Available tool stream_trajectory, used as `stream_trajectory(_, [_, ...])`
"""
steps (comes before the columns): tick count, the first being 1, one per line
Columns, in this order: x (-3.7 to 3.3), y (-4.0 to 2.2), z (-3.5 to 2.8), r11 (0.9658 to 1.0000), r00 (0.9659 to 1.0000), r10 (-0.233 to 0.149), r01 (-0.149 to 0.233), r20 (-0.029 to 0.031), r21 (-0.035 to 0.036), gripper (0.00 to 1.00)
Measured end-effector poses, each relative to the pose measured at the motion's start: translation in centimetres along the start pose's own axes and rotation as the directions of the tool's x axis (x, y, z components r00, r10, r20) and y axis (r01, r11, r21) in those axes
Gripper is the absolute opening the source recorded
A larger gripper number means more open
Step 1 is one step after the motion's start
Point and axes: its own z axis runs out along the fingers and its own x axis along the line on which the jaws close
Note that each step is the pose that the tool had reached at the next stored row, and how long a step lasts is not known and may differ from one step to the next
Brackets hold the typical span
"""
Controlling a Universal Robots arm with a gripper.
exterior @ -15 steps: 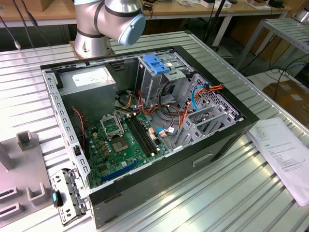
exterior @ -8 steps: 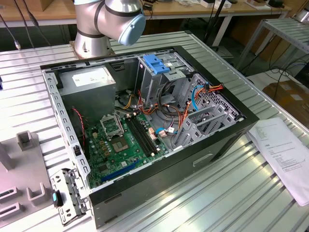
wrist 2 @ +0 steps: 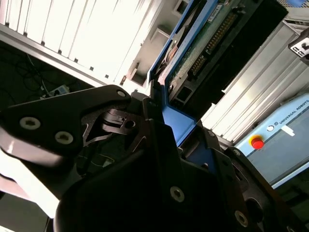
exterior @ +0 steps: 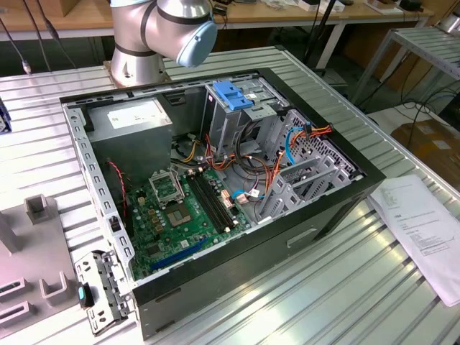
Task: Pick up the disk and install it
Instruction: 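Pick up the disk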
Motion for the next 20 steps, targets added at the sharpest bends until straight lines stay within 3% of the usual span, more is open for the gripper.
stream_trajectory(20, [0.34, -1.38, 0.0, 1.0, 1.0, 0.0, 0.0, -0.0001, -0.0001, 0.37])
